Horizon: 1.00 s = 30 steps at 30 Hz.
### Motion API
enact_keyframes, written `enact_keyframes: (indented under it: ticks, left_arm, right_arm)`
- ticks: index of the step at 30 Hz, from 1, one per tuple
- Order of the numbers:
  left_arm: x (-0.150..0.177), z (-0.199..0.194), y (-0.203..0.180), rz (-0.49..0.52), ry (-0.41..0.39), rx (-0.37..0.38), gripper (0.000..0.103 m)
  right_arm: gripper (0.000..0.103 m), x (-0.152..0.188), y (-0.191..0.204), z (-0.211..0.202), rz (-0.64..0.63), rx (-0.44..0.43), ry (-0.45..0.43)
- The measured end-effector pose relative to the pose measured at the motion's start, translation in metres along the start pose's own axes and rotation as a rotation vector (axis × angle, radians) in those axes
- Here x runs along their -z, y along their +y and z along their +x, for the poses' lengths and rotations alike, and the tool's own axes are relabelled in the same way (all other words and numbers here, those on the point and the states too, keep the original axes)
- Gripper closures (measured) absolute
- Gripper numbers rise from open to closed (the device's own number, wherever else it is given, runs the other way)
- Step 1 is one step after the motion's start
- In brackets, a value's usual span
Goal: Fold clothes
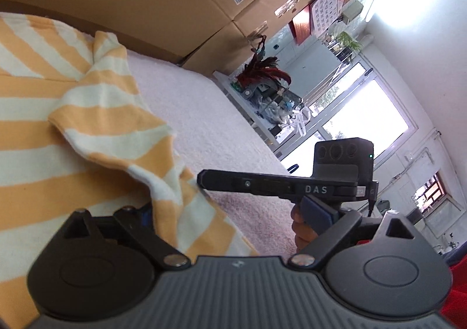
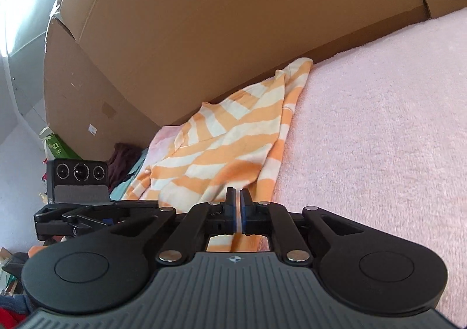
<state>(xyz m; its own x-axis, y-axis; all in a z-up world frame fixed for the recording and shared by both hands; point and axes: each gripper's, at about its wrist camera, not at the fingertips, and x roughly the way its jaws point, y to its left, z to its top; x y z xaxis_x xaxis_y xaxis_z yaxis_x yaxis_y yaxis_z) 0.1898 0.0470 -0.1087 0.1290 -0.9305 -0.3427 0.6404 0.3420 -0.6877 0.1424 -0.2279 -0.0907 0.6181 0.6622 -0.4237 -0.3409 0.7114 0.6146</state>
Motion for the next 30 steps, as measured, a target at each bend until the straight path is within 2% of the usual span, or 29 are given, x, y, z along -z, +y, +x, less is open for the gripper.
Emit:
enact_keyframes:
  ticks: [1, 2, 4, 6, 8, 9, 10, 12, 16, 19, 20, 22, 25, 29, 30]
  left_arm:
    - [0.001, 0.001, -0.001, 0.008, 0.006, -0.006, 0.009]
    - [0.001, 0.001, -0.003, 0.016, 0.007, -0.009, 0.009]
    - [0.002, 0.000, -0.003, 0.017, 0.000, -0.013, 0.008]
    - [0.000, -0.001, -0.001, -0.002, -0.001, -0.030, 0.007]
    - [-0.001, -0.004, 0.000, -0.031, 0.005, -0.058, 0.007]
    - [0.000, -0.007, -0.002, -0.039, 0.004, -0.066, 0.007]
    - [0.001, -0.011, -0.008, -0.032, -0.002, -0.072, 0.007]
    - [0.006, -0.022, -0.021, 0.002, -0.019, -0.086, 0.003]
    - [0.021, -0.032, -0.040, 0.051, -0.018, -0.103, 0.002]
    - [0.030, -0.026, -0.038, 0.054, 0.006, -0.141, 0.002]
    - [0.032, -0.023, -0.036, 0.049, 0.013, -0.161, 0.002]
    - [0.035, -0.019, -0.032, 0.040, 0.015, -0.185, 0.002]
    - [0.038, -0.022, -0.032, 0.034, -0.012, -0.172, 0.003]
    - [0.040, -0.030, -0.032, 0.010, -0.048, -0.124, 0.003]
    - [0.041, -0.032, -0.033, 0.002, -0.056, -0.111, 0.003]
  right_arm:
    - [0.072, 0.002, 0.002, 0.002, -0.007, 0.005, -0.006]
    - [0.068, 0.003, 0.003, 0.003, -0.013, 0.010, -0.012]
    - [0.064, 0.007, 0.006, 0.006, -0.026, 0.021, -0.023]
    - [0.065, 0.010, 0.009, 0.009, -0.039, 0.031, -0.035]
    - [0.073, 0.009, 0.017, 0.013, -0.092, 0.072, -0.030]
    - [0.081, 0.009, 0.023, 0.014, -0.132, 0.100, -0.027]
    - [0.101, 0.011, 0.026, 0.014, -0.157, 0.111, -0.023]
    - [0.101, 0.014, 0.029, 0.011, -0.179, 0.105, -0.028]
    - [0.101, 0.021, 0.030, -0.009, -0.156, 0.058, -0.077]
    - [0.093, 0.027, 0.025, -0.014, -0.106, 0.040, -0.042]
    - [0.082, 0.029, 0.024, -0.014, -0.097, 0.046, -0.038]
    - [0.080, 0.034, 0.025, -0.015, -0.098, 0.054, -0.032]
    - [0.078, 0.039, 0.028, -0.015, -0.089, 0.045, -0.024]
    - [0.062, 0.044, 0.027, -0.021, -0.049, -0.036, -0.031]
    - [0.062, 0.045, 0.028, -0.022, -0.050, -0.040, -0.032]
